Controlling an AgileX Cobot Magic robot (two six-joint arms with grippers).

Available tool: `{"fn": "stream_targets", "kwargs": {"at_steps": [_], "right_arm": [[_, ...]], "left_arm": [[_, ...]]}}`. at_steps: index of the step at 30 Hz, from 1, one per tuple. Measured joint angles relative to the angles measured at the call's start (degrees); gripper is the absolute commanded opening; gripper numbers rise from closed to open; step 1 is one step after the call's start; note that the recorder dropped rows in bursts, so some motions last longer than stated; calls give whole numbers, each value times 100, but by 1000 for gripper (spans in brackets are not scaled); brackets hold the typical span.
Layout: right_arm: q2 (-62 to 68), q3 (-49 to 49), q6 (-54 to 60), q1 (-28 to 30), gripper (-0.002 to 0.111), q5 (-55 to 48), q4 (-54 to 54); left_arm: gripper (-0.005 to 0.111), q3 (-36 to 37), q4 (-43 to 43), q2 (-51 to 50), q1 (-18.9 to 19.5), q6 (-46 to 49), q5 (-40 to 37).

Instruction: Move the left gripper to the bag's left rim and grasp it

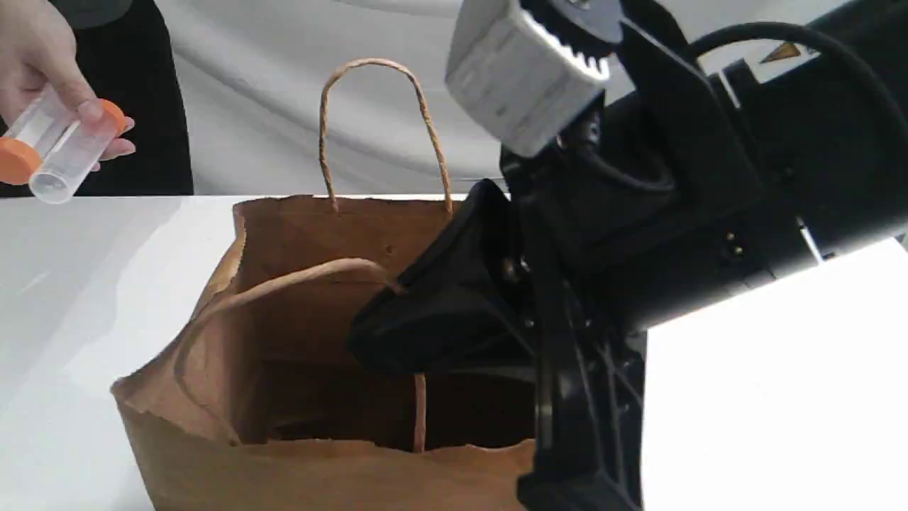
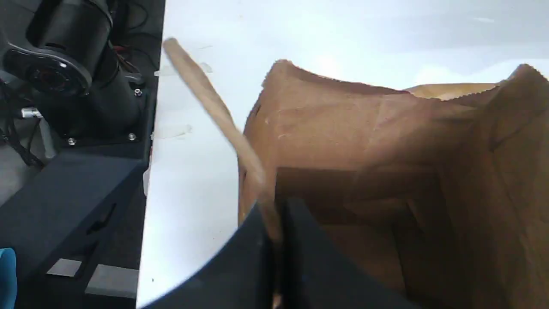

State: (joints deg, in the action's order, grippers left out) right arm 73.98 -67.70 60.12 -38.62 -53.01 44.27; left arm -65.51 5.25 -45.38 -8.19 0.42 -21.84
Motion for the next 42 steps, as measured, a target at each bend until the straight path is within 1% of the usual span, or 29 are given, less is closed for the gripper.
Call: {"fn": "stream_targets", "kwargs": {"at_steps": [2, 5, 8, 9, 10, 12, 14, 16, 18, 22, 27, 29, 32, 33, 35, 42], "right_arm": [[0, 0, 0, 0, 0, 0, 0], [0, 0, 0, 0, 0, 0, 0], [0, 0, 0, 0, 0, 0, 0], [0, 0, 0, 0, 0, 0, 0], [0, 0, 0, 0, 0, 0, 0], [0, 0, 0, 0, 0, 0, 0], [0, 0, 0, 0, 0, 0, 0], [0, 0, 0, 0, 0, 0, 0], [0, 0, 0, 0, 0, 0, 0], [0, 0, 0, 0, 0, 0, 0], [0, 0, 0, 0, 0, 0, 0], [0, 0, 0, 0, 0, 0, 0], [0, 0, 0, 0, 0, 0, 0], [0, 0, 0, 0, 0, 0, 0], [0, 0, 0, 0, 0, 0, 0], [0, 0, 0, 0, 0, 0, -12]], "left_arm": [[0, -578, -419, -535, -387, 1052, -805], [0, -1475, -834, -1481, -750, 2305, -2354], [0, -2280, -1162, -2407, -844, 3127, -3669], [0, -2458, -1245, -2572, -845, 3286, -3877], [0, -2660, -1353, -2879, -845, 3627, -4251], [0, -2950, -1587, -3239, -845, 4206, -4587], [0, -3188, -1949, -3654, -854, 4815, -4717], [0, -3279, -2162, -3932, -854, 5179, -4749], [1, -3330, -2286, -4172, -866, 5352, -4789], [10, -3339, -2378, -4565, -866, 5474, -4809], [33, -3342, -2481, -4950, -866, 5598, -4821], [46, -3342, -2492, -5119, -866, 5614, -4821], [59, -3342, -2492, -5234, -866, 5627, -4821], [61, -3342, -2492, -5245, -866, 5627, -4821], [63, -3342, -2466, -5245, -866, 5627, -4821], [63, -3380, -2499, -5182, -866, 5627, -4821]]}}
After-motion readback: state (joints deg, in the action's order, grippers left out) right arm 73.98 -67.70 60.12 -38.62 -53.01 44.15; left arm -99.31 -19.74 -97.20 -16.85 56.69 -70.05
